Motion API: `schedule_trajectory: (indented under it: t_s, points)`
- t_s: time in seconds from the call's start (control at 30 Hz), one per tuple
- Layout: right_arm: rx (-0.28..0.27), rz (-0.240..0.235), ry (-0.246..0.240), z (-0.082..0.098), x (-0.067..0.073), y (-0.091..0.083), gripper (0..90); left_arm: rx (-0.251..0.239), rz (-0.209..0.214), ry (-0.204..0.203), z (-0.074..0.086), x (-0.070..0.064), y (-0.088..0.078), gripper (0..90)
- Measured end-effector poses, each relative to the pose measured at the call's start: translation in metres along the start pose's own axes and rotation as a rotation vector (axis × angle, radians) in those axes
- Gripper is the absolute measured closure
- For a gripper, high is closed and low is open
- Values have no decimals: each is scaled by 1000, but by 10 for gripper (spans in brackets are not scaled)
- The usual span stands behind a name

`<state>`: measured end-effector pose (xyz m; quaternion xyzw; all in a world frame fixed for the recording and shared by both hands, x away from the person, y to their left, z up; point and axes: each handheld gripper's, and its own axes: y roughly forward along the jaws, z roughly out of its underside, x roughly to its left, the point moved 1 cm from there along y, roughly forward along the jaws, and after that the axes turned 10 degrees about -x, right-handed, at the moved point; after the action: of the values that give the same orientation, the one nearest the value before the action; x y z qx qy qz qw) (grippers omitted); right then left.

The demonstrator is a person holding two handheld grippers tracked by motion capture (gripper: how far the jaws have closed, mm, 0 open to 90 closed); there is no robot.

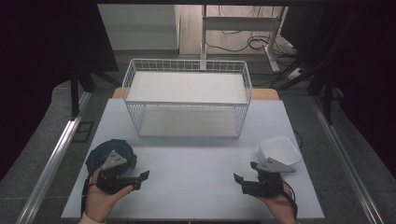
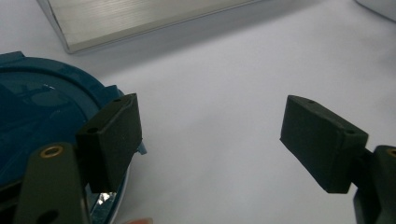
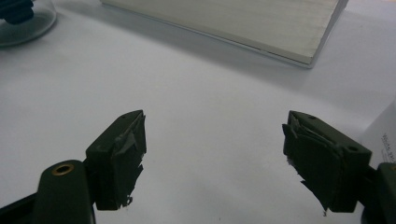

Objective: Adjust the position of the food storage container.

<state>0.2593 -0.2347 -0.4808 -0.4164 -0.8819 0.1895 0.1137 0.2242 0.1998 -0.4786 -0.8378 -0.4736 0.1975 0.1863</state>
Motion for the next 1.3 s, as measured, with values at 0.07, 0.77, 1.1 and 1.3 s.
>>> schedule_trajectory:
  t_s: [0.07, 0.77, 1.1, 1.3]
  points:
    - [4, -3, -2, 0, 0, 2, 208, 3, 4, -3, 2, 0, 0, 202]
    - [-5, 23, 20, 1, 0, 3, 211, -27, -1, -2, 2, 3, -14, 200]
    - [-17, 21, 53, 2, 2, -3, 208, -25, -31, 24, -6, 1, -18, 199]
    - [-31, 30, 55, 2, 2, -9, 205, 3, -56, 42, -17, 7, -31, 192]
